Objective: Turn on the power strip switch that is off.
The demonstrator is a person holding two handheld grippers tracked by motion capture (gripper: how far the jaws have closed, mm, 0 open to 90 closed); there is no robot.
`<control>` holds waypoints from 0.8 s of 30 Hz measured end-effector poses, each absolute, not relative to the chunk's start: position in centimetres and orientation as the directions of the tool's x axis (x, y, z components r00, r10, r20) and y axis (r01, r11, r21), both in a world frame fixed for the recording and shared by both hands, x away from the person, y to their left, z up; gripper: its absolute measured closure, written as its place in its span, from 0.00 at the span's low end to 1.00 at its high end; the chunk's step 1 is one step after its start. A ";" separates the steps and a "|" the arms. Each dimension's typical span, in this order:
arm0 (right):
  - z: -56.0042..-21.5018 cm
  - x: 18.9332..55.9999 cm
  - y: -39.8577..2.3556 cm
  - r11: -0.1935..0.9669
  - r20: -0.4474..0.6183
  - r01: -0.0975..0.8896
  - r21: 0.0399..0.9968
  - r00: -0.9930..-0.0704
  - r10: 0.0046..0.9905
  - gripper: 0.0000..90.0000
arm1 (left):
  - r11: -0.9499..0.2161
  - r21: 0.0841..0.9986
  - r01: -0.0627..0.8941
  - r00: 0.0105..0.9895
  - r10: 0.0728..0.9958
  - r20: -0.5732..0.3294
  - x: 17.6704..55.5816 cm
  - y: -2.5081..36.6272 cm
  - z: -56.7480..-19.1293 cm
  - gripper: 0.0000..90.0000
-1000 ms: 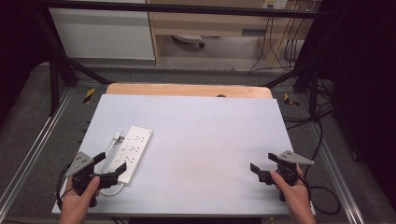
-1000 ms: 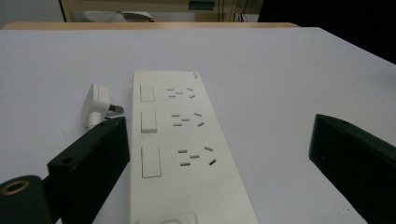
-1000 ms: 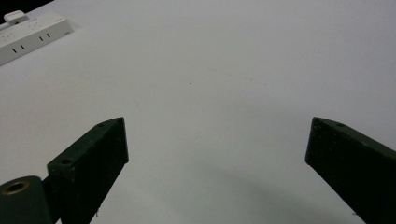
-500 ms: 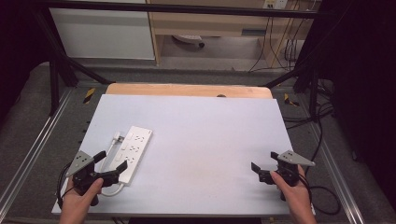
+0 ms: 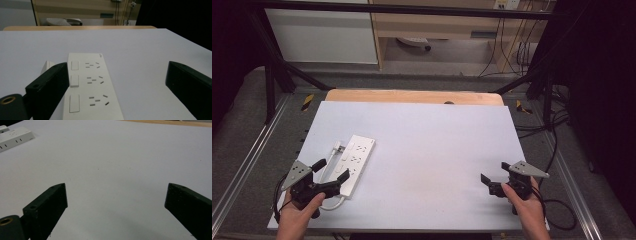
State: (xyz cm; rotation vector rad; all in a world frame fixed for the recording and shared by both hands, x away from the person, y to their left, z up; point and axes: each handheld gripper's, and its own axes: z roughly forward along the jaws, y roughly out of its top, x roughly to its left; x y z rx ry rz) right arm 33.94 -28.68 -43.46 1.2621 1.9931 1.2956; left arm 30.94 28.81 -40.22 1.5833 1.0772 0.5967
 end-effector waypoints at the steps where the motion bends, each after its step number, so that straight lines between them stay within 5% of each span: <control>1: -43.4 33.9 -28.7 0.142 0.106 0.450 0.882 -0.482 0.870 0.05 | -0.008 0.945 0.326 0.466 0.871 -0.154 31.0 28.8 -40.1 0.06; 24: -43.4 34.0 -28.7 0.138 0.107 0.457 0.879 -0.470 0.876 0.04 | -0.010 0.961 0.276 0.457 0.881 -0.122 32.4 28.3 -39.6 0.06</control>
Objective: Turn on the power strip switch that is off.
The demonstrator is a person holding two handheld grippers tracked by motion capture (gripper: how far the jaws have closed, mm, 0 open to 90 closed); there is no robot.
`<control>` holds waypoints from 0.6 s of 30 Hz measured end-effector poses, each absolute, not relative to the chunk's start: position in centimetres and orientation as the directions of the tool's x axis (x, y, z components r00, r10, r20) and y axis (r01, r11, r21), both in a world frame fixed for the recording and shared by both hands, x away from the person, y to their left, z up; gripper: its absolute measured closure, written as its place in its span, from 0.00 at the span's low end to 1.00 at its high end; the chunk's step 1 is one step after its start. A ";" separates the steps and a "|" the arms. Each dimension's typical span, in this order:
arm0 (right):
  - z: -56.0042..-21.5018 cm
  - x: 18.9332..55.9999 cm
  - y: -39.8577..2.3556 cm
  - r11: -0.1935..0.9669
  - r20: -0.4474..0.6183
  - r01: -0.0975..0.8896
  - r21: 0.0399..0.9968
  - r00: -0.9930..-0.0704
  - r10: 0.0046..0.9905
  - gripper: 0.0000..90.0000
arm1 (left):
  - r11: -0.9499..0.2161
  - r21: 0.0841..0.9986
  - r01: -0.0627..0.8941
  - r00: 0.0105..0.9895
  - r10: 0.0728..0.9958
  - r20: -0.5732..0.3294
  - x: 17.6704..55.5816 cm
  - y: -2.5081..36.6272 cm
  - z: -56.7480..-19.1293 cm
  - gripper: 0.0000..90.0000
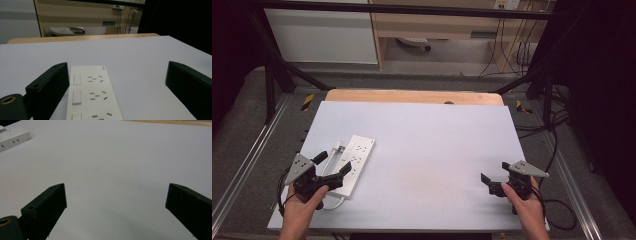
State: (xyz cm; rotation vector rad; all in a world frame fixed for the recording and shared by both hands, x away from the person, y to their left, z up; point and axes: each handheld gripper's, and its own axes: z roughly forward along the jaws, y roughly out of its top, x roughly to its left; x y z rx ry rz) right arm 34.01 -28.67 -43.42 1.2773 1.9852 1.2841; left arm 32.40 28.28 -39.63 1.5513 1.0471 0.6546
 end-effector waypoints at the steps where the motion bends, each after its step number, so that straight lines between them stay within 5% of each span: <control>1: -43.4 34.0 -28.7 0.137 0.108 0.457 0.879 -0.470 0.876 0.04 | -0.011 0.961 0.275 0.457 0.881 -0.121 32.5 28.2 -39.6 0.06; 18: -43.4 34.1 -28.7 0.139 0.108 0.463 0.875 -0.467 0.877 0.04 | -0.029 0.948 0.316 0.439 0.891 -0.119 34.0 28.6 -40.5 0.06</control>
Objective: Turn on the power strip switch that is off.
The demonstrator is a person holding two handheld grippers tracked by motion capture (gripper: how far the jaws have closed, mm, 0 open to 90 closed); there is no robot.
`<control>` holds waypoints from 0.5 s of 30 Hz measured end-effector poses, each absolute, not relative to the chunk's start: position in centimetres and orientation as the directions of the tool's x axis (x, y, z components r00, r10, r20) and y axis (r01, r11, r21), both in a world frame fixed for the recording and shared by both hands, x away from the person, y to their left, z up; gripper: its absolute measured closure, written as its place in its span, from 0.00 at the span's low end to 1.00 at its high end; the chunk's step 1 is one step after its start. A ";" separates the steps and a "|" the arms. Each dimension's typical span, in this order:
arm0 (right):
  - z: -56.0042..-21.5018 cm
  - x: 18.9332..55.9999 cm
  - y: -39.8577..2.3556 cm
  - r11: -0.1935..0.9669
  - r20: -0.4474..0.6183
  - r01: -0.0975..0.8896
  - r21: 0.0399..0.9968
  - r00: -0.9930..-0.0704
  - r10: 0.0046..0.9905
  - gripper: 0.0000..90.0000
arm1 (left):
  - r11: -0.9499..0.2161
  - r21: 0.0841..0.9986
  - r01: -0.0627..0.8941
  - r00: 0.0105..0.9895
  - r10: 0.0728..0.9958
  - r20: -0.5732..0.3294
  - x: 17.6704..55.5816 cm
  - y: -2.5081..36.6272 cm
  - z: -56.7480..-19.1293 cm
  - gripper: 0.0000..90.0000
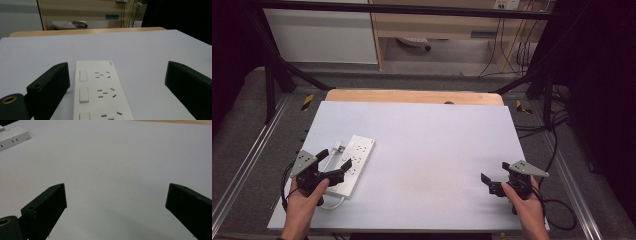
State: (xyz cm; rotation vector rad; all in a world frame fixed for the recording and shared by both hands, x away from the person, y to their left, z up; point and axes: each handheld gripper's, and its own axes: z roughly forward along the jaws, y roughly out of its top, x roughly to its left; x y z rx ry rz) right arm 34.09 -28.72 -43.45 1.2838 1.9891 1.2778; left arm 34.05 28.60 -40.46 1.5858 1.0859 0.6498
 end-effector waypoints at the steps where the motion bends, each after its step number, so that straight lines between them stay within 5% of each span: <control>1: -43.4 34.1 -28.7 0.138 0.108 0.463 0.875 -0.466 0.878 0.04 | -0.031 0.948 0.318 0.440 0.890 -0.119 34.1 28.6 -40.5 0.06; 15: -43.5 34.2 -28.8 0.125 0.120 0.471 0.873 -0.456 0.882 0.04 | -0.076 0.937 0.341 0.455 0.886 -0.094 35.3 28.4 -40.0 0.12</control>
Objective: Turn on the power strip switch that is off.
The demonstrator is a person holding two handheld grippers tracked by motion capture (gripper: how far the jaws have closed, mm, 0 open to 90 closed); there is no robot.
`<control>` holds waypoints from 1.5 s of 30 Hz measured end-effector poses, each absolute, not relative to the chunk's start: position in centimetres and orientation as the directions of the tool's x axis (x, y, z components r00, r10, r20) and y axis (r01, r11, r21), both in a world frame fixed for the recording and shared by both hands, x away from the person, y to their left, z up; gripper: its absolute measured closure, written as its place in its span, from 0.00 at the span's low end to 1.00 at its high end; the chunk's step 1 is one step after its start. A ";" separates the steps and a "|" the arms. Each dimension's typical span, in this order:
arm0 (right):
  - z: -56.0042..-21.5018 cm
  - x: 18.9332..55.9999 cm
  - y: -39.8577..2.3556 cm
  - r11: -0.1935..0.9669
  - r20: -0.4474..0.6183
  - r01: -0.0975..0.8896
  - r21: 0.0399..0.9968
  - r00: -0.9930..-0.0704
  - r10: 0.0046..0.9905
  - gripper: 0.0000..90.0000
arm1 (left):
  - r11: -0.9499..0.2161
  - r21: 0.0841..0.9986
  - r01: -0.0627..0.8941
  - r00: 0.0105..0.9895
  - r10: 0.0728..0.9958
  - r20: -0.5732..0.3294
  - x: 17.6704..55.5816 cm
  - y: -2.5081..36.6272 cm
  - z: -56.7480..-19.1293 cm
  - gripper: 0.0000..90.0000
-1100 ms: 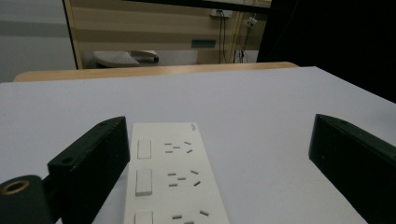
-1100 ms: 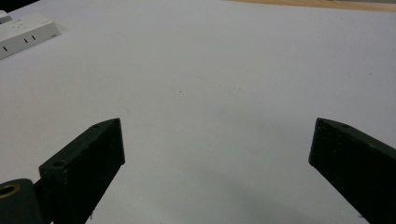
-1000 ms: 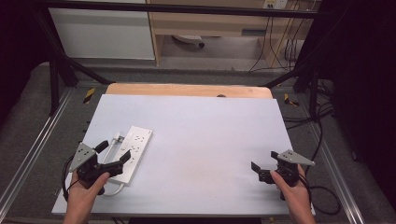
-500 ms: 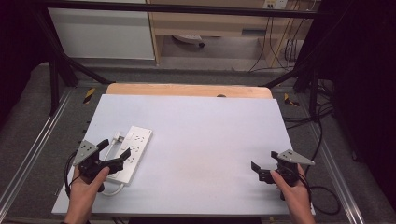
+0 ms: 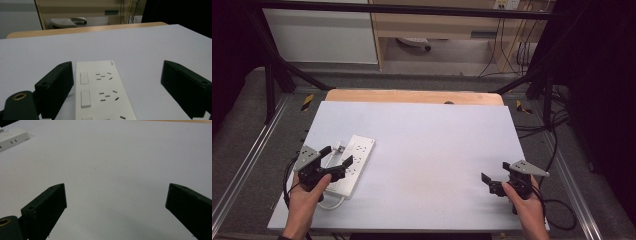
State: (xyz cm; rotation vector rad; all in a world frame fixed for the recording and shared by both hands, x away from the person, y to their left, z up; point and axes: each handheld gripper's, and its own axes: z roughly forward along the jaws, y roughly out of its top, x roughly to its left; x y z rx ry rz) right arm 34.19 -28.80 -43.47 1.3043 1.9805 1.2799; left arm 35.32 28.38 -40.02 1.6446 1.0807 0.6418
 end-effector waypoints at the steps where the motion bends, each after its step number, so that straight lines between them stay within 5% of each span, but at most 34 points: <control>1: -43.5 34.2 -28.8 0.121 0.127 0.476 0.871 -0.458 0.880 0.04 | -0.079 0.935 0.345 0.454 0.886 -0.093 35.4 28.3 -40.0 0.13; 19: -43.5 34.3 -28.7 0.135 0.119 0.481 0.866 -0.460 0.880 0.04 | -0.128 0.907 0.400 0.441 0.895 -0.068 36.8 28.3 -40.1 0.23; 31: -43.5 34.3 -28.7 0.136 0.122 0.486 0.863 -0.462 0.878 0.04 | -0.134 0.894 0.428 0.414 0.908 -0.062 37.1 28.3 -40.8 0.12; 45: -43.5 34.3 -28.6 0.140 0.122 0.490 0.861 -0.466 0.876 0.04 | -0.138 0.873 0.467 0.406 0.911 -0.073 37.0 28.9 -41.0 0.49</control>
